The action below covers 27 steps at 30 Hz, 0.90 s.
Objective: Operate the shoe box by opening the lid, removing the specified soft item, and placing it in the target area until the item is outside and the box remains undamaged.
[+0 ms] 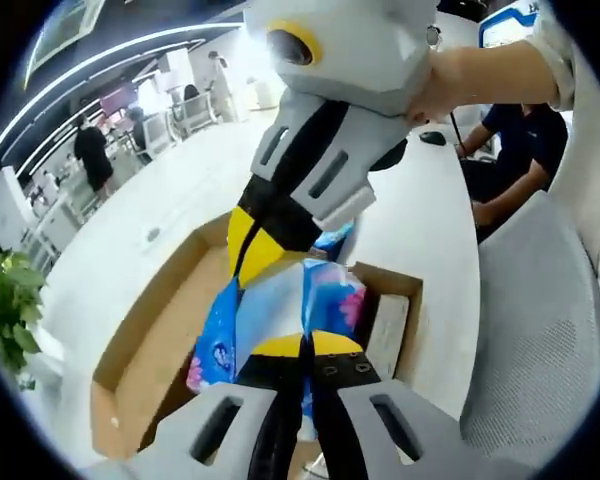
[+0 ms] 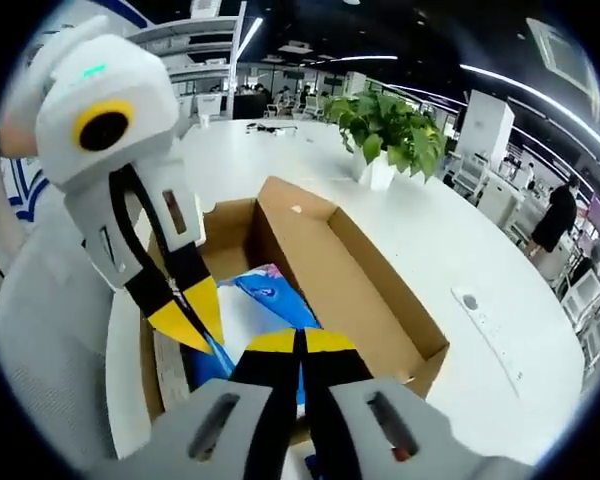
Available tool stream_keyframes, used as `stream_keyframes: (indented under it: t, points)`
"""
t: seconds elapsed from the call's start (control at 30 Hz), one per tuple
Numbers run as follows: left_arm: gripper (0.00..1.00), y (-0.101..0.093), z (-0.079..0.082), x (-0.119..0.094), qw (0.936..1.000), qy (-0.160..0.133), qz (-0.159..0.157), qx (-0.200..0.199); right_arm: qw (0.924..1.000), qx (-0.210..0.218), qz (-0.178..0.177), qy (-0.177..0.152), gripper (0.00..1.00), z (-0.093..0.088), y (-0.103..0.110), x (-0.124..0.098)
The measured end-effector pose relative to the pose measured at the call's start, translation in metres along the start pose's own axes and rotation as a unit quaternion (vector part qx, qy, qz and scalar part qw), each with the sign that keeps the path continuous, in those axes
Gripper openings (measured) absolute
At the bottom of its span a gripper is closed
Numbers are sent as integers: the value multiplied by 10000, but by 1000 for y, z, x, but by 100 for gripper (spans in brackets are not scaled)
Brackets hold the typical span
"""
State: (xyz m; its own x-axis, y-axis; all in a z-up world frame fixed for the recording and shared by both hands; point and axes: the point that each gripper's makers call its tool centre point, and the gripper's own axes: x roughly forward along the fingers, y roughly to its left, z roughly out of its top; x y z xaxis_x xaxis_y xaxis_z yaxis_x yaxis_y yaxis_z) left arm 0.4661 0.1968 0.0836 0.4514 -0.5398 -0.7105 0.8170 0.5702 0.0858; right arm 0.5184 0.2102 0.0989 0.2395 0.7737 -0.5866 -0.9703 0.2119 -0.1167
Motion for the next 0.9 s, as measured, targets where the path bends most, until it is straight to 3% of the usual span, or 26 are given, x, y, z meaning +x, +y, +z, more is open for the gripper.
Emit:
stream_keyframes:
  t: [0.2, 0.37, 0.9]
  points:
    - [0, 1, 24, -22, 9998, -134, 90, 62, 9998, 17, 42, -202, 0, 26, -4, -18]
    - [0, -2, 42, -31, 9995, -297, 108, 62, 9997, -75, -1, -252, 0, 34, -7, -30]
    - [0, -21, 87, -18, 9974, -560, -142, 432, 9992, -38, -346, -174, 0, 20, -32, -69]
